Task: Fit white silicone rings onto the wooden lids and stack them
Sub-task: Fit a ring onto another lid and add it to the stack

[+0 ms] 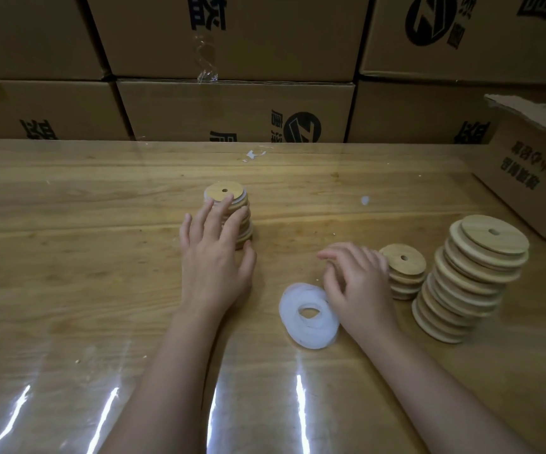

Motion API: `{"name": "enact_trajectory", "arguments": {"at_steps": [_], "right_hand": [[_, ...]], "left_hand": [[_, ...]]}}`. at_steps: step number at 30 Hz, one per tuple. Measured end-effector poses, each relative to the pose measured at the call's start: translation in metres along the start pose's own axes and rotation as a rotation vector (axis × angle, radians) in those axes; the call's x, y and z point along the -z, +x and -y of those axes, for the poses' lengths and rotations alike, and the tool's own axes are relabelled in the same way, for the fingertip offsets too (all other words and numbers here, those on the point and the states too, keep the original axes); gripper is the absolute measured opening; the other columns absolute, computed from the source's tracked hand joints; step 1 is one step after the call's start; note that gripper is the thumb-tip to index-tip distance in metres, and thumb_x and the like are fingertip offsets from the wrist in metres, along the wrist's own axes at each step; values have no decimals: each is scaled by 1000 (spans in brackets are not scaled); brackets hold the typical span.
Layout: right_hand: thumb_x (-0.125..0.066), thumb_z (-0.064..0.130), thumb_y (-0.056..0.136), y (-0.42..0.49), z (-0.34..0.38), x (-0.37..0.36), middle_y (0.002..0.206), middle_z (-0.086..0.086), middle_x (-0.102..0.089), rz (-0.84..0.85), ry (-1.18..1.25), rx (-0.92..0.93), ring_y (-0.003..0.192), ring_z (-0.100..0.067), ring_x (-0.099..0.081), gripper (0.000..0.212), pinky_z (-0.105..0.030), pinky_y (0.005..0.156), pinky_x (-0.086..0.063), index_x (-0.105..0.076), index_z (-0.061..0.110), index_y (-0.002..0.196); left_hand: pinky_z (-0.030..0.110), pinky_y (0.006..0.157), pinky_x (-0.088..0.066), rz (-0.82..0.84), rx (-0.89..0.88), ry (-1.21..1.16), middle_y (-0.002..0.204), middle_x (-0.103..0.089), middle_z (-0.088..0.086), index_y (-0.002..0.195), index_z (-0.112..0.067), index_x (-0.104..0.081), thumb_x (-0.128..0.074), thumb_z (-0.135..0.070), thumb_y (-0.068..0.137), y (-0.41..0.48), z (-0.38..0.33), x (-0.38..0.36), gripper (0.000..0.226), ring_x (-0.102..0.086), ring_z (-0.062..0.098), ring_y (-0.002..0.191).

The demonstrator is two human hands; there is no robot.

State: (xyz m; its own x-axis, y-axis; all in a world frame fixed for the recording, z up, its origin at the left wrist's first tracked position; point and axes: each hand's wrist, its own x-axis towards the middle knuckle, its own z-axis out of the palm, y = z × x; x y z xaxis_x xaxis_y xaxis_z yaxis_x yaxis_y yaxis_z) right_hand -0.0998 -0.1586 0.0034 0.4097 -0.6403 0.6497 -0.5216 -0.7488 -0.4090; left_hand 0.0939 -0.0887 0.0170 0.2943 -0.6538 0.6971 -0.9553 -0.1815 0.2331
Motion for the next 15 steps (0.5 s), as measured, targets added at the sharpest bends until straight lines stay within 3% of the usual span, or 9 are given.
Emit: {"name": "enact_trajectory", "arguments": {"at_steps": [3, 6, 9, 12, 15], "right_hand": [[-66, 1, 71, 1, 0, 1, 115, -8, -62, -17, -376, -22, 112, -31, -55, 33, -58, 107, -24, -68, 16, 101], [-63, 2, 76, 1, 1, 6, 139, -17, -45, 141, -568, -113, 132, -39, -37, 46, -68, 106, -13, -62, 19, 119], [-48, 12, 89, 0, -2, 8, 156, -14, -11, 299, -662, -218, 142, -37, -14, 54, -62, 111, -3, -38, 28, 140], [-40, 16, 95, 2, -6, 12, 157, -12, -2, 317, -643, -227, 138, -32, -23, 51, -49, 114, -12, -30, 28, 144], [-41, 13, 95, 4, -7, 13, 157, -12, -2, 299, -589, -197, 134, -29, -29, 51, -39, 113, -17, -31, 25, 143]], "left_hand": [[40, 94, -35, -3, 45, -182, 125, -57, 4, 117, -11, -60, -59, -17, 77, 1, -15, -2, 40, -49, 26, 115], [38, 88, -45, 65, 85, -402, 106, -64, 4, 110, -10, -62, -54, -13, 82, -4, -40, -5, 30, -58, 24, 99], [30, 78, -50, 258, 291, -770, 82, -70, -6, 95, -22, -63, -55, -6, 88, -12, -66, -3, 19, -63, 11, 79], [24, 69, -51, 409, 460, -1066, 70, -68, -3, 89, -19, -64, -53, -3, 92, -18, -80, -2, 19, -61, 9, 65], [21, 67, -50, 472, 509, -1118, 69, -67, 3, 90, -7, -65, -52, -3, 92, -20, -81, -4, 13, -60, 8, 61]]}}
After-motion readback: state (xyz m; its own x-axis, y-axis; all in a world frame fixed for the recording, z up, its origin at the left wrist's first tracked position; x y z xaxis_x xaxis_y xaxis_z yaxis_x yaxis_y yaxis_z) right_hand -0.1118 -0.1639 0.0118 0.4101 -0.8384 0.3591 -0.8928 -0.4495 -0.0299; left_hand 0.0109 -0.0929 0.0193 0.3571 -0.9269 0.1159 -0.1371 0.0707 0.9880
